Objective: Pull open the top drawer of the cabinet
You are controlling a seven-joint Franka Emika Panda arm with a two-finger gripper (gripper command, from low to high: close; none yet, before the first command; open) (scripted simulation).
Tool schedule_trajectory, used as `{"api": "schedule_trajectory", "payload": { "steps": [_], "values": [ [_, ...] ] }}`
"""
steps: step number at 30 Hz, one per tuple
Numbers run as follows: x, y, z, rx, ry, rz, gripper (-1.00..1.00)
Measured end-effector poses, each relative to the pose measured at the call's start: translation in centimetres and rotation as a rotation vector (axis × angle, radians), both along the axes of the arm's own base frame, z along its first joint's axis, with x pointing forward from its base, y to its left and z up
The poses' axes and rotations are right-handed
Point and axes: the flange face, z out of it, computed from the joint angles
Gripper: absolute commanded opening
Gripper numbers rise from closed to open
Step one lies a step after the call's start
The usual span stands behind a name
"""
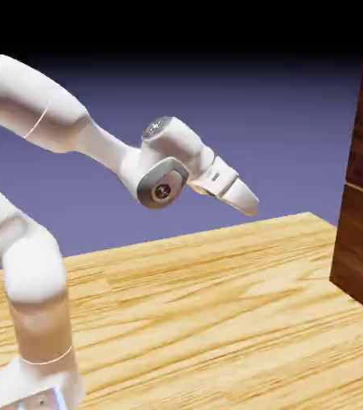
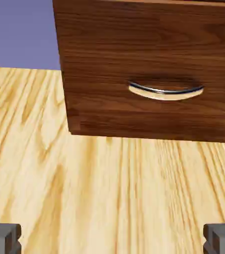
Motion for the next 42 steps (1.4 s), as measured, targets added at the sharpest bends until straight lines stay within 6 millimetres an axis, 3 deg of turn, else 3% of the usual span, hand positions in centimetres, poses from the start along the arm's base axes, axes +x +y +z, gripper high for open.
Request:
{"api": "schedule_trajectory", "payload": {
  "steps": [11, 17, 23, 33, 42],
  "values": [
    [0.9, 2.6, 13.0, -0.576, -0.317, 0.540, 1.00],
    [0.7, 2.0, 18.9, -0.927, -0.477, 0.730, 1.00],
    [0.8, 0.2, 23.5, -1.297, -0.595, 0.852, 1.00],
    [3.1, -4.6, 27.5, -1.939, -0.645, 0.948, 1.00],
    [8.0, -9.2, 27.0, -2.513, -0.490, 1.001, 1.00]
  ]
}}
